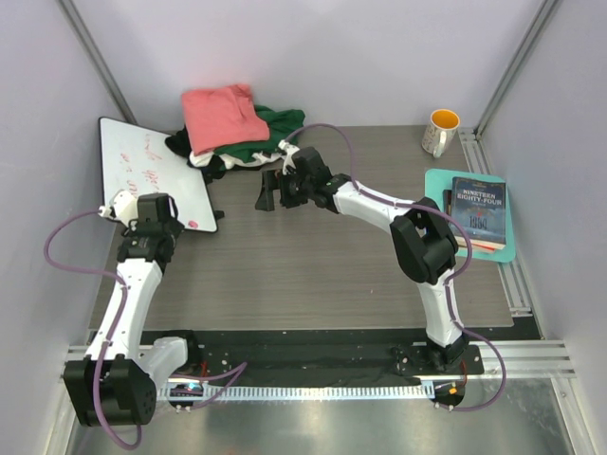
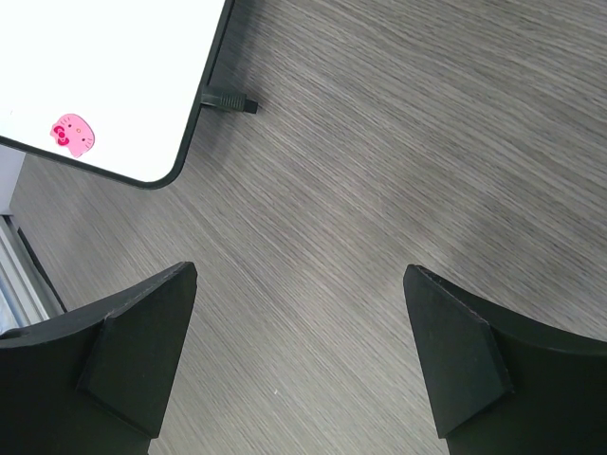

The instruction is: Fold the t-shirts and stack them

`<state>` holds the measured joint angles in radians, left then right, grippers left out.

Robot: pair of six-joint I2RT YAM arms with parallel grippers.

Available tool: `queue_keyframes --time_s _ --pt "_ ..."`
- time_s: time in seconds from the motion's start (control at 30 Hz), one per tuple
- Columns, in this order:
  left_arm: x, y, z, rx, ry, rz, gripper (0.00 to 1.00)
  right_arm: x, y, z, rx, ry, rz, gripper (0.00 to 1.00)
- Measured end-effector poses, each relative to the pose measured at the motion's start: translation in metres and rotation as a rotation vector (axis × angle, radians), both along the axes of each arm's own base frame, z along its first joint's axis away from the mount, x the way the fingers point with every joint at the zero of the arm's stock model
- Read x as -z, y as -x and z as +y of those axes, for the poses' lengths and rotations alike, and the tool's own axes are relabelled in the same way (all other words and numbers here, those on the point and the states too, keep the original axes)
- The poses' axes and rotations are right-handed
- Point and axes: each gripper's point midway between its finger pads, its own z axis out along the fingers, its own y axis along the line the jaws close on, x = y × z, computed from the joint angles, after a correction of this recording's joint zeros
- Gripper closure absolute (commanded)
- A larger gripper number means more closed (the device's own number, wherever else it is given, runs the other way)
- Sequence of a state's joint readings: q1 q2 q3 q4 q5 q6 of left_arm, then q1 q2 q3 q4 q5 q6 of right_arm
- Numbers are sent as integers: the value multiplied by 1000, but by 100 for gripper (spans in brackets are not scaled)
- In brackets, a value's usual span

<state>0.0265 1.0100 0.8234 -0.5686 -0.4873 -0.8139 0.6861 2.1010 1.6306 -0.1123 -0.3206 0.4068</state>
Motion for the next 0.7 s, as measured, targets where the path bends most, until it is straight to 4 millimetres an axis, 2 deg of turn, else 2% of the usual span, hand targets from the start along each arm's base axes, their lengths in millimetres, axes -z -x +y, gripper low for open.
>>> queue_keyframes --time_s 0.27,0.53,0.7 --pt "1 3 4 -29 -7 -3 44 6 2 -2 -6 12 3 4" --pt "20 7 8 -66 -8 -39 44 22 8 -9 -23 48 10 3" --pt "26 3 7 -68 -3 -84 43 29 11 -11 -30 64 14 4"
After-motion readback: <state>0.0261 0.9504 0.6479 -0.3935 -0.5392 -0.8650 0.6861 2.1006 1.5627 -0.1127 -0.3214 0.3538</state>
